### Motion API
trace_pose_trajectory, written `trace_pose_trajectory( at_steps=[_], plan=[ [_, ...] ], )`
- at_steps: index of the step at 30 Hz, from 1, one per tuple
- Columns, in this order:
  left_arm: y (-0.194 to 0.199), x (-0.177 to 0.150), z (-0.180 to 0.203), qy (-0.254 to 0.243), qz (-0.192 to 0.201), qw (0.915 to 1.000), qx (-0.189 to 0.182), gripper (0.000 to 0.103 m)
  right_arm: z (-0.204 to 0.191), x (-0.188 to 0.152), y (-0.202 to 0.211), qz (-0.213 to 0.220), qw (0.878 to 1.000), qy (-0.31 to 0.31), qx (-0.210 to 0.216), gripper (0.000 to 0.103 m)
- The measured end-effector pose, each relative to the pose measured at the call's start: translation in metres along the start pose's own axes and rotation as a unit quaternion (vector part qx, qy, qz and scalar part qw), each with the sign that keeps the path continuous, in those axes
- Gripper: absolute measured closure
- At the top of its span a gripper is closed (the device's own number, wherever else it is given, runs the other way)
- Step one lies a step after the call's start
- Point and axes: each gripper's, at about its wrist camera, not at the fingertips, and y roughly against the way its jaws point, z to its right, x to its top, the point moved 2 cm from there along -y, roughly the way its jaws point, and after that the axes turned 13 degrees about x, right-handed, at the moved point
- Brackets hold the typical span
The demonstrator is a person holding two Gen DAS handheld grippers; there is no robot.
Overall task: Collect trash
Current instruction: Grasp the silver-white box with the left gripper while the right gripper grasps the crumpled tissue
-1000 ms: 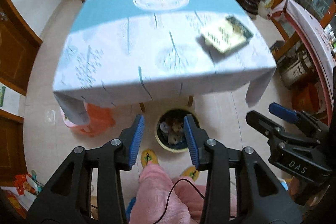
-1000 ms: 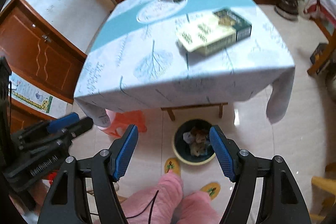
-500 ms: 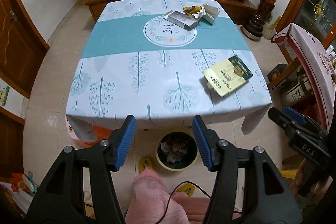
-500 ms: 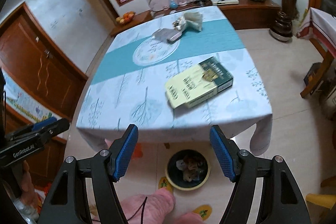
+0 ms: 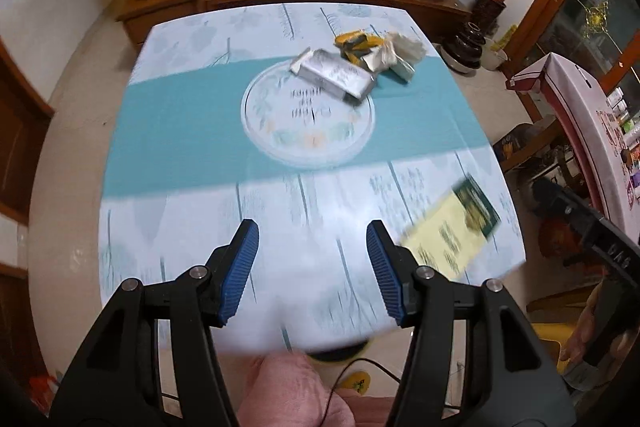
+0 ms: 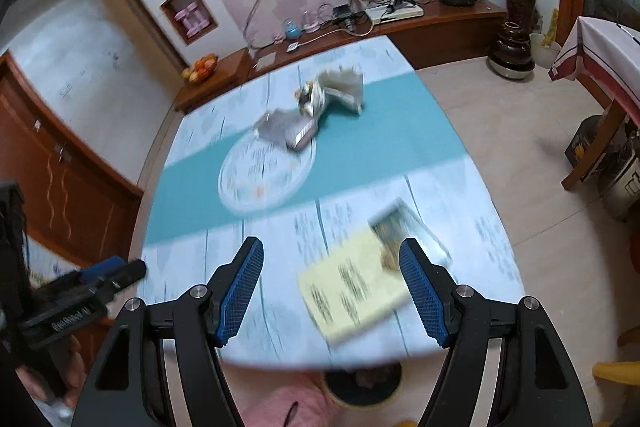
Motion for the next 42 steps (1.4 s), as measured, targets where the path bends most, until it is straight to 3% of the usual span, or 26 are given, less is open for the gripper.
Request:
trace_pose_trajectory(
  at_steps=[4, 9, 13, 17, 20, 22, 25, 36, 39, 42],
  plan=[
    [-0.048, 0.078, -0.007, -0.018, -0.01, 0.9997, -0.016, 0.05, -0.016, 0.064, -0.047, 0.007, 1.0, -0.031, 0.0, 0.032],
    [-0.107, 0.16, -0.01, -0.042, -0.005, 0.9991, -0.003, 0.05, -0.034, 0.145, -0.125, 0.021, 0.999, -0.032, -0.02, 0.038],
    [-0.153, 0.203, -0.011, -0.038, -0.021, 0.999, -0.01, 0.05, -0.032, 0.192, -0.194, 0.018, 0.998, -0.043, -0.042, 0.046],
    [-0.188, 0.22, -0.006, -0.026, -0.048, 0.9982, -0.025, 0.05, -0.016, 0.22, -0.26, 0.001, 0.996, -0.049, -0.08, 0.052],
    [-0.206, 0.222, -0.003, -0.019, -0.066, 0.9969, -0.038, 0.05, -0.002, 0.226, -0.298, -0.011, 0.993, -0.06, -0.102, 0.06],
    [-0.22, 0.225, -0.001, -0.012, -0.085, 0.9947, -0.057, 0.05, 0.01, 0.222, -0.314, -0.021, 0.992, -0.064, -0.104, 0.075],
    [-0.233, 0.226, 0.001, 0.0, -0.102, 0.9926, -0.067, 0.05, 0.017, 0.217, -0.329, -0.027, 0.993, -0.057, -0.104, 0.089],
    [-0.245, 0.216, 0.007, 0.012, -0.122, 0.9897, -0.074, 0.049, -0.017, 0.163, -0.321, -0.078, 0.996, -0.053, -0.009, 0.095],
    [-0.245, 0.212, 0.01, 0.005, -0.124, 0.9897, -0.07, 0.034, -0.027, 0.148, -0.312, -0.081, 0.995, -0.059, 0.008, 0.096],
    [-0.246, 0.21, 0.015, -0.005, -0.118, 0.9907, -0.066, 0.026, -0.033, 0.134, -0.301, -0.072, 0.996, -0.061, 0.002, 0.097]
  ],
)
